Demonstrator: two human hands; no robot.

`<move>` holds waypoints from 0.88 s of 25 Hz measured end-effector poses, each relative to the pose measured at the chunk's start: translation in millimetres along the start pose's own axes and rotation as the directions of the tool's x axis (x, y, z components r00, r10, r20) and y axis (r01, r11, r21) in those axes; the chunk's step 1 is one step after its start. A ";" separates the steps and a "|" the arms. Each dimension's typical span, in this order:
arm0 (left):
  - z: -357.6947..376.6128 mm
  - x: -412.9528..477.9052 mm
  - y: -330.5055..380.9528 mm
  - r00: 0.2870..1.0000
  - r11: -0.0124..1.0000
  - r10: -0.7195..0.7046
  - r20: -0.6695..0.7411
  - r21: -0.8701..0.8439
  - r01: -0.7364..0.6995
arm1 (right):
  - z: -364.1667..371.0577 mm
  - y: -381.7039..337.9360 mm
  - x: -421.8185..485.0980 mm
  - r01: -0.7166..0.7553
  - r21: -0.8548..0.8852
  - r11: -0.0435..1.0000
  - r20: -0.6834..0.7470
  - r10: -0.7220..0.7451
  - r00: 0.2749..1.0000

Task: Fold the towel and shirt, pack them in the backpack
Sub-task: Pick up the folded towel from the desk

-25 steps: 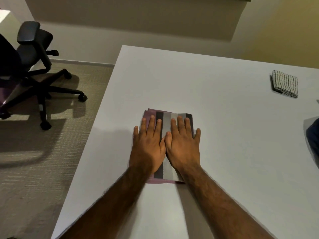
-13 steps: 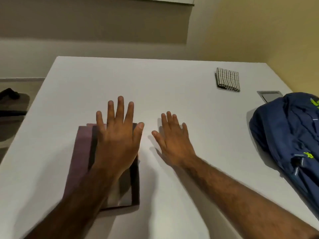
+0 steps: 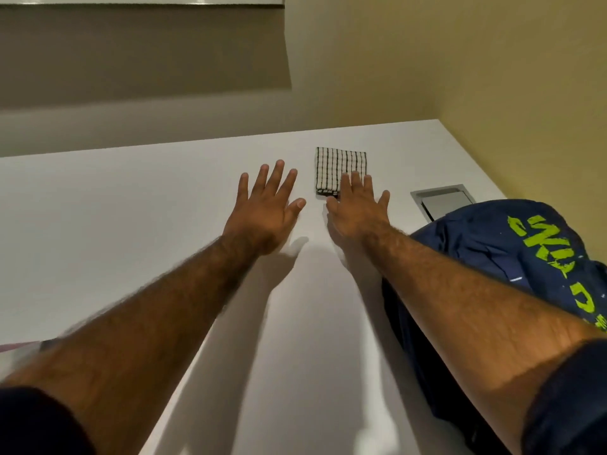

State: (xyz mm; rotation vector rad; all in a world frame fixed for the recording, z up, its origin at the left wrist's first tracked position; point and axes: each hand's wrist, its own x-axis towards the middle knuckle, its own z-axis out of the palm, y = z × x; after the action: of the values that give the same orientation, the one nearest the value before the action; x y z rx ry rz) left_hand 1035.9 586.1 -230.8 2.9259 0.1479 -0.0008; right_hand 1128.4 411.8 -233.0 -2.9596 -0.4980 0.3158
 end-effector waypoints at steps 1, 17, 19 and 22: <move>1.8 14.5 5.4 1.000 1.000 0.012 0.004 0.003 -0.012 | 1.5 -1.5 2.9 0.005 0.002 1.000 0.022 -0.005 1.000; 33.0 66.8 29.1 0.975 0.995 0.095 0.202 -0.015 -0.094 | -54.8 9.2 98.8 -0.311 0.746 0.589 0.137 0.321 0.937; 32.4 61.1 19.3 0.980 0.991 0.090 0.177 -0.114 -0.071 | -56.9 -0.9 98.1 -0.304 0.785 0.540 0.154 0.305 0.940; 20.7 41.1 -3.6 0.995 0.823 -0.097 -0.011 -0.563 0.074 | -65.7 -30.7 86.6 -0.199 0.783 0.590 0.074 0.230 0.970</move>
State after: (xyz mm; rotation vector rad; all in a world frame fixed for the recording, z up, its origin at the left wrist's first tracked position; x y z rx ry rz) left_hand 1076.6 589.4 -252.3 2.3226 0.2406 0.0737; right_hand 1213.7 464.0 -180.4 -2.1226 0.0435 0.3798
